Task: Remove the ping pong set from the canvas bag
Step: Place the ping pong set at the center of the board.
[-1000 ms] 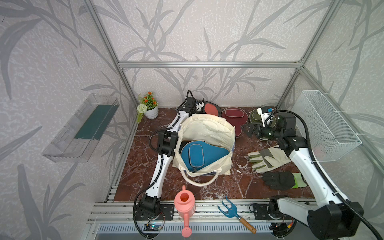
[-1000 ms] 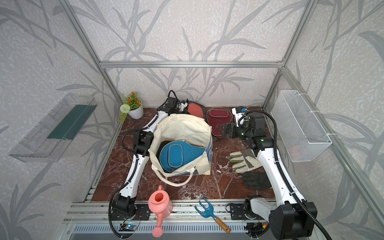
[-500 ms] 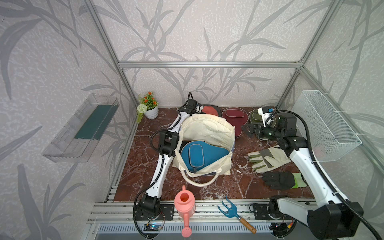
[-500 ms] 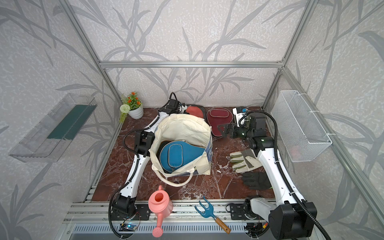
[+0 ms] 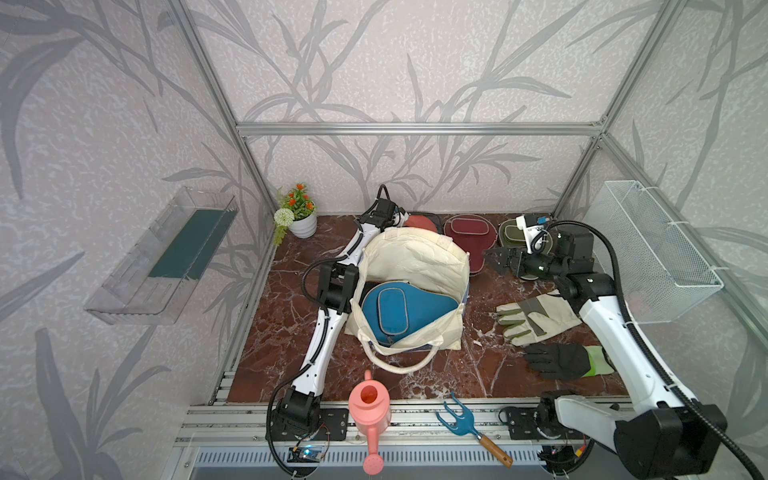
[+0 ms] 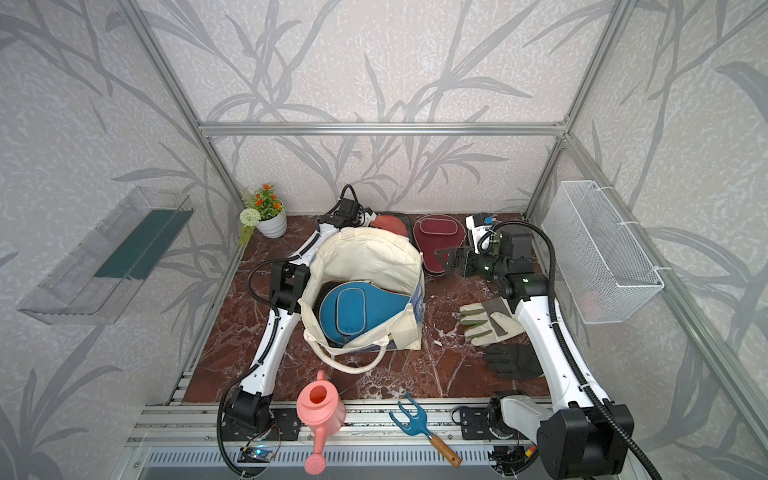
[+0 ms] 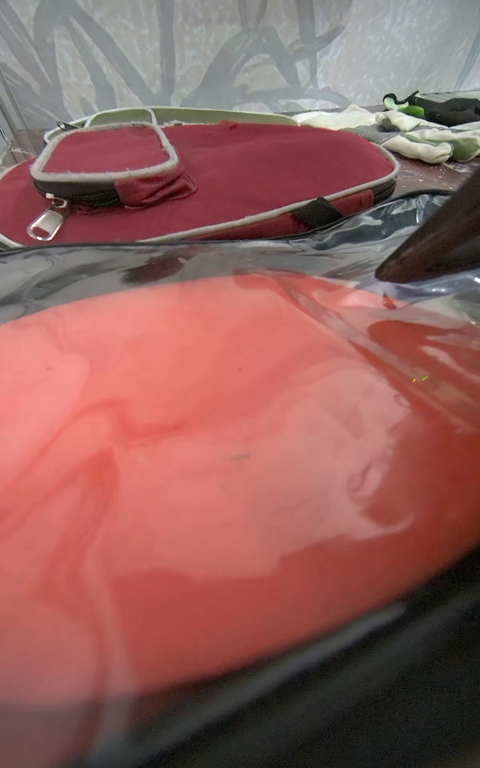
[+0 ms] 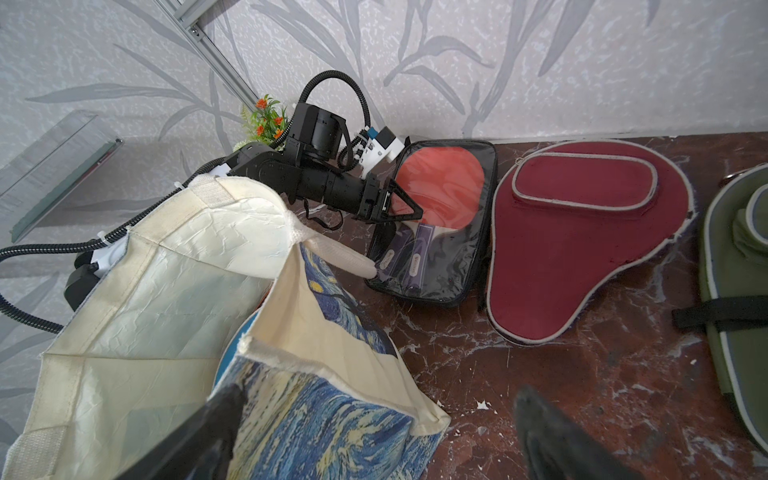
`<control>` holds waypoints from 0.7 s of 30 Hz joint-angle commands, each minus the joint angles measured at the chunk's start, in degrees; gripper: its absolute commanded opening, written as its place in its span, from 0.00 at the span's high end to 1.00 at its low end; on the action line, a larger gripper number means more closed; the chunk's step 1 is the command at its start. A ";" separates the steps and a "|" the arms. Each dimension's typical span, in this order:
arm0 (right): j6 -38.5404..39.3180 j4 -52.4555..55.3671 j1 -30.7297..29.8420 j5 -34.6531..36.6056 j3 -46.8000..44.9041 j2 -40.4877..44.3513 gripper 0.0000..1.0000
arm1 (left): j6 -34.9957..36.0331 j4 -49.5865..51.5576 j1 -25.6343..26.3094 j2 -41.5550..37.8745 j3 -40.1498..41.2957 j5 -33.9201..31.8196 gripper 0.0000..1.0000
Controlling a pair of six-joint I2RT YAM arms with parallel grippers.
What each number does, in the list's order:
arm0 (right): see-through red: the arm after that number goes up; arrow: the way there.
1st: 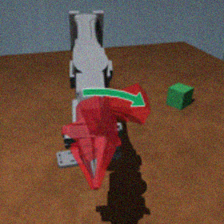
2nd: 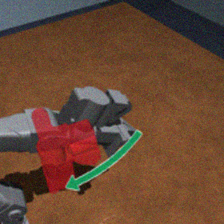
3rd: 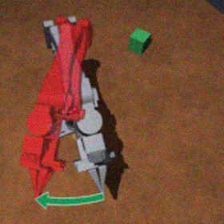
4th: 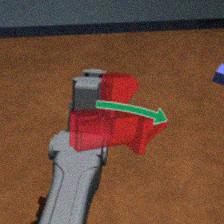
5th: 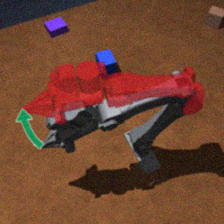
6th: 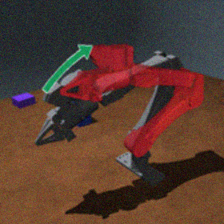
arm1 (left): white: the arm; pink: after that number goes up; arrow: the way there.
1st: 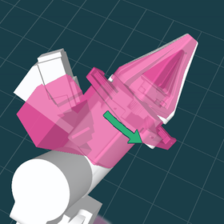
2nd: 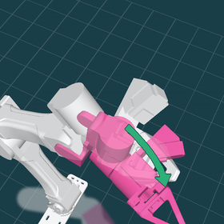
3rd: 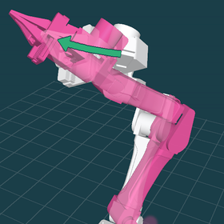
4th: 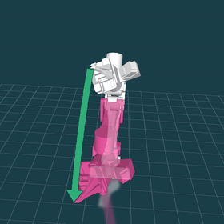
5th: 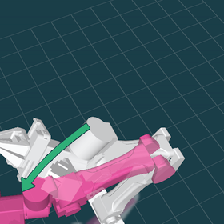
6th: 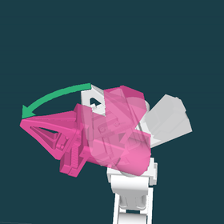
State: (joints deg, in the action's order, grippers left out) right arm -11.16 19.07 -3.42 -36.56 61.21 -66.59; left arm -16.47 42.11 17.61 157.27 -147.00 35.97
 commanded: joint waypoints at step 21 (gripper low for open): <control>-0.02 -0.53 0.43 -1.34 0.54 1.11 0.01 | 8.21 10.61 3.18 -2.86 -2.16 -8.47 0.01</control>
State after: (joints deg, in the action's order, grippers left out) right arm -11.14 19.07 -3.36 -37.10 61.21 -66.59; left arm -11.70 46.24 20.25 156.81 -148.90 32.73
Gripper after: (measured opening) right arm 0.991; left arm 0.991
